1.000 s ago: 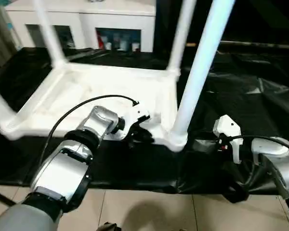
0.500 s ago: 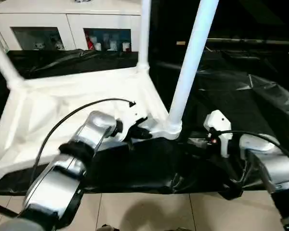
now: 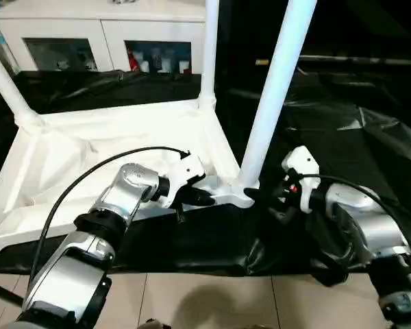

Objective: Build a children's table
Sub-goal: Rotate leg to tighten

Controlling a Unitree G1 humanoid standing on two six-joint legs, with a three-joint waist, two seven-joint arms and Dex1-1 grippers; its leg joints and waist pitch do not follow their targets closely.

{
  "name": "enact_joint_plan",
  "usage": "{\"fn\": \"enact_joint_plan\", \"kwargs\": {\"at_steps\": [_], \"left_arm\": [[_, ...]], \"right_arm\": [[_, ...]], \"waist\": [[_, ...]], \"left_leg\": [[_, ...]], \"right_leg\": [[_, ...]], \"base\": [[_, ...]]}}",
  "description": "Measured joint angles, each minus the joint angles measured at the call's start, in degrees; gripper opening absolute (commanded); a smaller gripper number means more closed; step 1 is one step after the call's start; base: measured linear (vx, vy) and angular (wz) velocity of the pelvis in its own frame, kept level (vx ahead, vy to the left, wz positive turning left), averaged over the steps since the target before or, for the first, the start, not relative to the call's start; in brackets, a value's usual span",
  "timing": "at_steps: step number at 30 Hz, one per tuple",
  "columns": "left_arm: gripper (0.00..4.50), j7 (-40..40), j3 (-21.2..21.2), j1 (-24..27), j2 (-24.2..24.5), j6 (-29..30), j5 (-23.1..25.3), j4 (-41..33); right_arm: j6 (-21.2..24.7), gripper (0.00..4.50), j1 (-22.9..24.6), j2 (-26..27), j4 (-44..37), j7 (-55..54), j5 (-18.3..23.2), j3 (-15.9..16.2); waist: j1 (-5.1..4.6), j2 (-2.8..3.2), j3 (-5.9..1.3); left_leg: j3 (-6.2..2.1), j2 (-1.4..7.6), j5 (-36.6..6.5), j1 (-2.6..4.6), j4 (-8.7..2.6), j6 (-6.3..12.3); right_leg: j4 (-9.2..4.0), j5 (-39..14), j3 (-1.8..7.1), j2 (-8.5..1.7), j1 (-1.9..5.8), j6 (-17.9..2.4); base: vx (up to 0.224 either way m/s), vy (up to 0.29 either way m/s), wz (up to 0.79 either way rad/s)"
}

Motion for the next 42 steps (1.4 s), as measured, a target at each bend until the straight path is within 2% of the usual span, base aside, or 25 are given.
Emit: {"fn": "enact_joint_plan", "kwargs": {"at_steps": [12,13,16,19,21,22,33,35,39,42], "left_arm": [[0.00,0.1,-0.1,0.0,-0.1,-1.1,0.3,0.2],[0.00,0.1,-0.1,0.0,0.0,-1.1,0.3,0.3],[0.00,0.1,-0.1,-0.1,0.0,-1.2,0.3,0.3],[0.00,0.1,-0.1,-0.1,0.0,-1.2,0.3,0.4],[0.00,0.1,-0.1,-0.1,0.0,-1.2,0.3,0.4],[0.00,0.1,-0.1,-0.1,0.1,-1.3,0.3,0.4],[0.00,0.7,0.1,-0.1,0.1,-1.7,0.3,1.0],[0.00,2.0,0.5,-0.1,-0.3,-1.4,0.3,1.3],[0.00,10.1,2.4,-0.6,-3.0,0.9,0.6,2.5],[0.00,15.9,3.2,-0.9,-6.2,2.5,0.7,3.0]], "right_arm": [[-4.4,4.48,-4.6,4.2,9.1,0.1,-0.9,1.5],[-5.0,4.22,-4.9,4.6,10.0,0.1,-0.9,1.5],[-5.4,4.09,-5.2,5.0,11.4,0.1,-0.9,1.5],[-5.9,3.73,-5.6,5.0,12.9,0.3,-0.9,1.5],[-6.5,3.64,-5.7,5.0,13.5,0.6,-1.1,1.5],[-6.7,3.43,-5.7,5.0,13.7,0.7,-1.1,1.5],[-9.3,2.81,-6.7,6.2,16.9,0.4,-1.6,1.2],[-9.9,2.78,-6.8,7.8,17.9,-2.6,-1.7,0.5],[-10.3,2.77,-6.8,15.0,19.8,-19.2,-2.1,-3.4],[-8.9,2.76,-6.6,18.6,19.6,-28.6,-2.8,-5.3]], "waist": [[0.11,-0.01,0.00],[0.06,0.00,0.00],[0.09,0.00,0.00],[0.01,-0.01,0.00],[0.00,0.00,0.00],[0.01,0.00,0.00],[-0.18,-0.01,0.00],[-0.40,-0.01,0.00],[-1.19,-0.01,-0.01],[-1.30,0.11,-0.16]], "left_leg": [[0.00,0.00,0.0,-0.03,-0.01,0.00],[0.00,0.00,0.0,-0.03,-0.01,0.00],[0.00,0.00,0.0,-0.03,-0.01,0.00],[0.00,0.00,0.0,-0.02,-0.01,0.00],[0.00,0.00,0.0,-0.02,-0.01,0.00],[0.00,0.00,0.0,-0.02,-0.01,0.00],[0.00,0.00,0.0,0.01,-0.01,0.00],[0.00,0.00,0.0,0.03,-0.01,-0.01],[0.01,-0.06,0.0,0.07,-0.01,-0.01],[0.03,-0.17,0.0,0.09,0.00,-0.01]], "right_leg": [[0.01,0.0,0.00,0.00,-0.02,0.0],[0.01,0.0,0.00,0.00,-0.02,0.0],[0.02,0.0,-0.01,0.00,-0.02,0.0],[0.02,0.0,0.00,0.00,-0.02,0.0],[0.03,0.0,-0.01,0.00,-0.02,0.0],[0.03,0.0,-0.01,0.00,-0.02,0.0],[0.03,0.0,0.00,0.00,-0.01,0.0],[0.04,0.0,0.00,0.00,-0.02,0.0],[-0.02,-0.1,0.03,-0.06,-0.03,0.2],[-0.14,-0.2,0.13,-0.09,0.04,0.3]], "base": [[0.000,0.000,0.00],[0.000,0.000,0.00],[0.000,0.000,0.00],[0.000,0.000,0.00],[0.000,0.000,0.00],[0.000,0.000,0.00],[0.000,0.000,0.00],[0.000,0.000,0.00],[0.000,0.000,0.00],[0.000,0.000,0.00]]}}
